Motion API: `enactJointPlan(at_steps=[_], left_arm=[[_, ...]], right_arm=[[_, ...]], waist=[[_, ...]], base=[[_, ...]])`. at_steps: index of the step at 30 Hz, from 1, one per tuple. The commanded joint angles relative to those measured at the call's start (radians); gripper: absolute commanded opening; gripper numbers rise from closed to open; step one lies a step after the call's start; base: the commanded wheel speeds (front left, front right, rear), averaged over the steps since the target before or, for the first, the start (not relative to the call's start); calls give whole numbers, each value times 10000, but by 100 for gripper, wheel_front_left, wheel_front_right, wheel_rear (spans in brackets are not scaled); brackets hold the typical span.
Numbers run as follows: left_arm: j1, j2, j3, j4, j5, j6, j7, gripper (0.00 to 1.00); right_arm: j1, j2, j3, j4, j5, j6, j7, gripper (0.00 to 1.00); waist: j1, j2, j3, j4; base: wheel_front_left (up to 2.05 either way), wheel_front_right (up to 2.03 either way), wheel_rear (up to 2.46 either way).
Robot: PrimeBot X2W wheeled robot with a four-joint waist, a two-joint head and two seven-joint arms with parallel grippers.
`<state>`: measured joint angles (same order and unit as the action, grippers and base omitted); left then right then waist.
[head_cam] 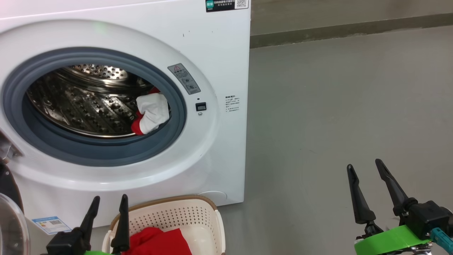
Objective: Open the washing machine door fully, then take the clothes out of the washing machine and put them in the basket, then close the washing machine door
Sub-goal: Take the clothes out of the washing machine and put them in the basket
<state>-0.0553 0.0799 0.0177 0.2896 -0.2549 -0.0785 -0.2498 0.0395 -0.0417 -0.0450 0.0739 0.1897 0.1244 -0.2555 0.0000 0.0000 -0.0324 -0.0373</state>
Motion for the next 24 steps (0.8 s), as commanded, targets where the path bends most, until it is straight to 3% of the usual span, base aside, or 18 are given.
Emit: enactJointPlan(at_steps=[1, 14, 24], left_arm=[[-80, 113, 380, -280, 64, 2, -120, 100], [-370, -24, 532, 9, -30, 204, -120, 100], [-1640, -141, 625, 946, -514, 303, -120, 100]], right_arm=[[-201, -85, 292, -233, -102, 63, -63, 100], [-230, -85, 306, -234, -171, 63, -63, 100], [-458, -85, 283, -277, -131, 63, -63, 100]], waist=[[0, 0, -3, -22], [0, 0, 199, -50], [0, 0, 822, 26]], base=[[0, 0, 0], [0, 0, 0], [0, 0, 0]])
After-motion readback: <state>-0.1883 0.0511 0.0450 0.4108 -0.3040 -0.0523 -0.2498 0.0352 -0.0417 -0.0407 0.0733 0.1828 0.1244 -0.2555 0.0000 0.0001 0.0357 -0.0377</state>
